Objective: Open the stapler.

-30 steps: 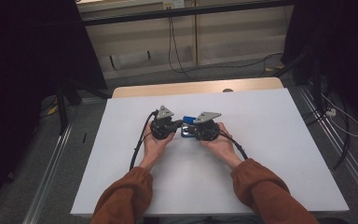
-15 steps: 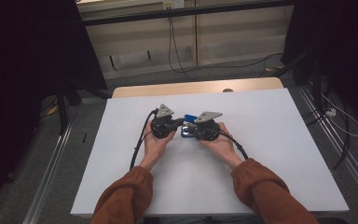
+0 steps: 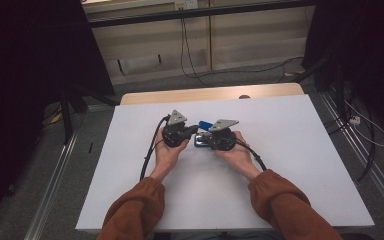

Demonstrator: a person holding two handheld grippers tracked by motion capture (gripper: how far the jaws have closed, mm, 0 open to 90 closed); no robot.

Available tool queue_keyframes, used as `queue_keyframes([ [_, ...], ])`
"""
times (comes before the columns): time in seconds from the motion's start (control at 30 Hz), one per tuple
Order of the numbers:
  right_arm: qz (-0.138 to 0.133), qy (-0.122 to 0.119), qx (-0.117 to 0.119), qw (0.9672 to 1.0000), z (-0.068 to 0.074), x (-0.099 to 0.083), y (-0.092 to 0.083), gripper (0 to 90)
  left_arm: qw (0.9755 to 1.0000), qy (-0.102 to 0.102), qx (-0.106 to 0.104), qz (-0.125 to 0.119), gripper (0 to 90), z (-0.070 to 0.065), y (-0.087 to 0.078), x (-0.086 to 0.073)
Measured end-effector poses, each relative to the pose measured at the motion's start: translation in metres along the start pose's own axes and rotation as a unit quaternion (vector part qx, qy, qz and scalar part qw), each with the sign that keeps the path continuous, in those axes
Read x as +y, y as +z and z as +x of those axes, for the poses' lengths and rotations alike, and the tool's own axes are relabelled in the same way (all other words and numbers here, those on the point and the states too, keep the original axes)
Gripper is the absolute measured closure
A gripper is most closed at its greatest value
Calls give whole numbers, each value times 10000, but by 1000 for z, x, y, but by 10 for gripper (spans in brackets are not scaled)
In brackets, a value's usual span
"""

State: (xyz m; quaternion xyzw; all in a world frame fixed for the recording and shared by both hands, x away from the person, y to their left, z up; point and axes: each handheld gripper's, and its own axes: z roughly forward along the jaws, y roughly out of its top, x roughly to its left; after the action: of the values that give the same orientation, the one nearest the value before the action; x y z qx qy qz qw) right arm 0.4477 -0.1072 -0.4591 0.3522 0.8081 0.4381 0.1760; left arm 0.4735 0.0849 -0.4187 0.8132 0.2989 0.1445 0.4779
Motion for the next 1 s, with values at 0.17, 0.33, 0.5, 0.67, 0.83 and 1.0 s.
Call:
queue_keyframes([
  [0.17,2,4,-15,10000,0,0,0,900,10000,16,47,-22,900,-3,0,4],
  [0.33,1,12,-24,10000,0,0,-1,900,10000,4,37,-26,900,-2,1,6],
  [0.5,-38,95,-23,9999,1,-1,0,900,10000,-42,32,-47,900,-1,2,6],
  [0.67,-60,69,-19,10000,2,-1,1,900,10000,-55,21,-68,900,-1,2,6],
  [0.83,-116,78,-62,9999,5,1,-4,900,10000,-62,14,-69,900,-1,2,5],
  [1.0,-313,147,-162,9993,4,4,-11,900,9999,-62,18,-80,900,0,3,5],
])
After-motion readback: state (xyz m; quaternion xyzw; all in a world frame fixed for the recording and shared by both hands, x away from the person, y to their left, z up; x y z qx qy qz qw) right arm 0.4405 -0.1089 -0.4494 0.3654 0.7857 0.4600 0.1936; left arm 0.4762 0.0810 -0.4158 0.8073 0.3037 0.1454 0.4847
